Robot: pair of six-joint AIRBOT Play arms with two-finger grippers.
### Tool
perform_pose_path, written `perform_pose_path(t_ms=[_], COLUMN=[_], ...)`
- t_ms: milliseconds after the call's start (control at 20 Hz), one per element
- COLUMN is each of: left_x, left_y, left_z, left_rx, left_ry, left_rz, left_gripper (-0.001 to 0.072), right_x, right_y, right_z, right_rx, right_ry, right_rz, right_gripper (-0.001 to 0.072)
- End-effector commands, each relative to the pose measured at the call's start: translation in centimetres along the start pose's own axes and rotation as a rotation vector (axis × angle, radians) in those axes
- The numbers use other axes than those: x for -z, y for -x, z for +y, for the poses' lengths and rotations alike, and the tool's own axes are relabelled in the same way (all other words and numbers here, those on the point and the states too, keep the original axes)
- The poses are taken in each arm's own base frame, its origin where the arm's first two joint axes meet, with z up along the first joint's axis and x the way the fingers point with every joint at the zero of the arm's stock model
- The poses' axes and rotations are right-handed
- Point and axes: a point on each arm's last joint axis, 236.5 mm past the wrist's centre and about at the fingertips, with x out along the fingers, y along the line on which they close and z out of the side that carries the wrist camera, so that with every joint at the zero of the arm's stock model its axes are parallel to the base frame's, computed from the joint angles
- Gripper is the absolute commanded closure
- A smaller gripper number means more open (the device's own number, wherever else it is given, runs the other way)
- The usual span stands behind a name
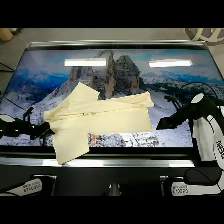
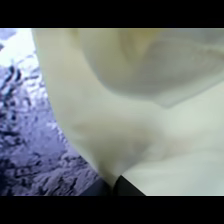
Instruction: Fold the shirts.
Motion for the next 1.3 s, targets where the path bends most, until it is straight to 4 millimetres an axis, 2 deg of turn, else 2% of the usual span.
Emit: perform_pose_path(t_ms=[0,250,400,500,550,700,750,1000,1100,1150,1200,1250], left_x=[0.1,0.5,0.1,-0.4,-0.6,-0.8,-0.8,-0.2,-1.2,-2.5,-4.0,-5.8], left_y=[0.5,1.0,2.0,2.6,2.7,2.8,2.8,2.9,4.3,6.2,8.9,13.0], left_z=[-0.5,-0.9,-1.6,-1.9,-2.0,-2.0,-2.0,-2.2,-3.3,-5.0,-7.1,-9.9], left_rx=[0.006,0.014,0.019,0.019,0.018,0.018,0.018,0.025,0.035,0.060,0.084,0.108], left_ry=[-0.011,-0.022,-0.063,-0.074,-0.077,-0.079,-0.079,-0.081,-0.112,-0.156,-0.204,-0.263], left_rz=[-0.007,0.005,-0.007,-0.024,-0.029,-0.033,-0.032,-0.011,-0.062,-0.135,-0.228,-0.365], left_gripper=[0.0674,0.0674,0.0674,0.0674,0.0674,0.0674,0.0674,0.0675,0.0676,0.0677,0.0677,0.0677], right_x=[-0.5,-1.6,-3.1,-3.0,-2.9,-2.7,-2.6,-1.9,-3.1,-4.3,-5.8,-7.8], right_y=[-2.3,-4.0,-4.1,-4.2,-4.2,-4.2,-4.2,-3.9,-2.3,-0.5,2.0,5.9], right_z=[0.7,2.3,1.6,1.6,1.7,1.9,1.9,3.2,3.9,4.4,5.0,5.9], right_rx=[-0.059,-0.057,-0.017,-0.017,-0.022,-0.027,-0.030,-0.072,-0.062,-0.033,0.008,0.085], right_ry=[-0.059,-0.057,-0.129,-0.136,-0.136,-0.134,-0.137,-0.077,-0.010,0.036,0.112,0.229], right_rz=[-0.071,-0.083,-0.138,-0.136,-0.128,-0.122,-0.118,-0.090,-0.153,-0.207,-0.276,-0.365], right_gripper=[0.0270,0.0303,0.0453,0.0496,0.0586,0.0615,0.0697,0.0700,0.0700,0.0700,0.0701,0.0703])
